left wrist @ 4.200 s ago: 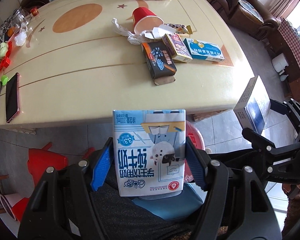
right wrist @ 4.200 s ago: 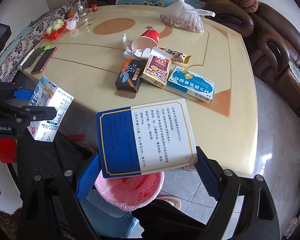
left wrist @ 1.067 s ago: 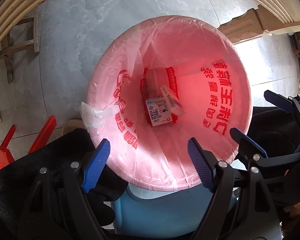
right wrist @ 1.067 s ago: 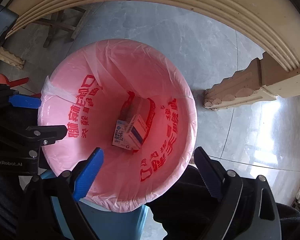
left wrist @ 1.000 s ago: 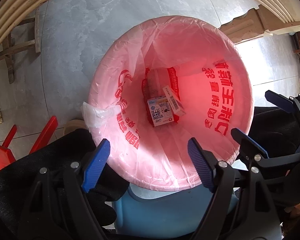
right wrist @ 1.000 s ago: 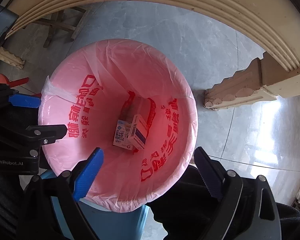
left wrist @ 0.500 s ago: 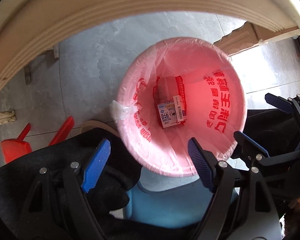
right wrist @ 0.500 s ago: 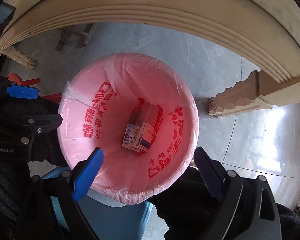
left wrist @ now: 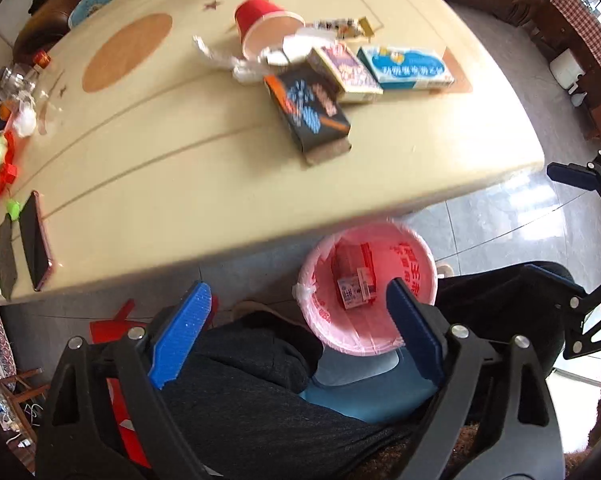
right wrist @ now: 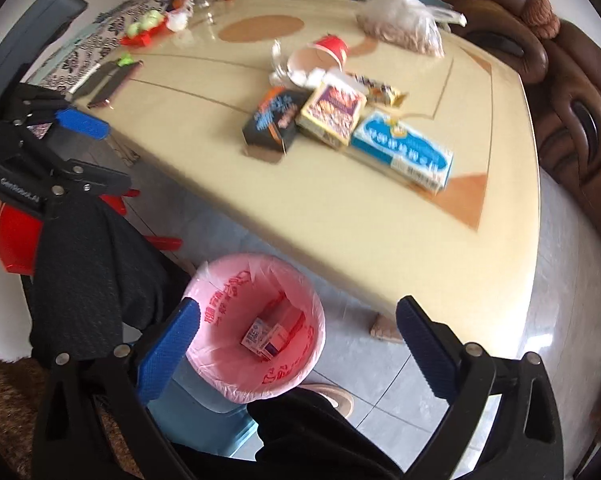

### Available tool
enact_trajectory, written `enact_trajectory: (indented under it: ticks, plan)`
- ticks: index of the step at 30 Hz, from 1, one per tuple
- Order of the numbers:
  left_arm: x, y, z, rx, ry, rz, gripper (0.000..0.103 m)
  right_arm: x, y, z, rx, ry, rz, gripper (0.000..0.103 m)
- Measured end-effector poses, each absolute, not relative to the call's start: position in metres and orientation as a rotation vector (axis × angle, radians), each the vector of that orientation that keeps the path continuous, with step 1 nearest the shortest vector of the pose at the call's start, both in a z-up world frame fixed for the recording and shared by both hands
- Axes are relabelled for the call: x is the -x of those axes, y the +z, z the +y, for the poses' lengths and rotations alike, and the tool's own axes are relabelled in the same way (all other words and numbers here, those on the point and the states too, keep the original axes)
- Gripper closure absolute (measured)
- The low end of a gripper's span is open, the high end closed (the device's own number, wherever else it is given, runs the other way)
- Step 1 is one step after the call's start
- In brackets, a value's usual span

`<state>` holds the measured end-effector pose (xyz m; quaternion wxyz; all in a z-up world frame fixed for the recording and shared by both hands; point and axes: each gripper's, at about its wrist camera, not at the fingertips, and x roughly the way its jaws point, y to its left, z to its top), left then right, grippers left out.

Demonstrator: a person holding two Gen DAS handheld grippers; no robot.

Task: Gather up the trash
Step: 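Withdraw both open grippers from the bin back toward the table, then move left gripper to black crystal-bead box while right approaches blue cartoon box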

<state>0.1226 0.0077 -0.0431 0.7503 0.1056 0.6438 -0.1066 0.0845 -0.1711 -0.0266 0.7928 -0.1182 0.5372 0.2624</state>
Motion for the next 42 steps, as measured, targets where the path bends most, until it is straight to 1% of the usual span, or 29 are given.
enact_trajectory:
  ticks: [3,7,13,21,32,37,42]
  plan:
    - [-0.137,-0.006,0.003,-0.206,-0.266,1.387,0.014,-0.103,0.008,-0.179,0.258,0.640,1.129,0.007]
    - [-0.154,0.028,-0.014,-0.269,-0.250,1.351,0.014,-0.127,0.034,-0.191,0.272,0.683,1.116,0.007]
    - [-0.175,0.041,-0.034,-0.293,-0.266,1.382,0.014,-0.156,0.050,-0.209,0.326,0.707,1.112,0.007]
    - [-0.204,0.045,-0.054,-0.333,-0.245,1.412,0.014,-0.183,0.051,-0.214,0.400,0.771,1.125,0.007]
    - [-0.235,0.033,-0.075,-0.336,-0.268,1.454,0.013,-0.222,0.051,-0.216,0.420,0.812,1.115,0.007]
    - [-0.243,0.020,-0.078,-0.336,-0.272,1.487,0.013,-0.233,0.045,-0.215,0.438,0.825,1.126,0.007]
    - [-0.253,-0.004,-0.074,-0.307,-0.256,1.544,0.013,-0.242,0.027,-0.212,0.450,0.843,1.159,0.007]
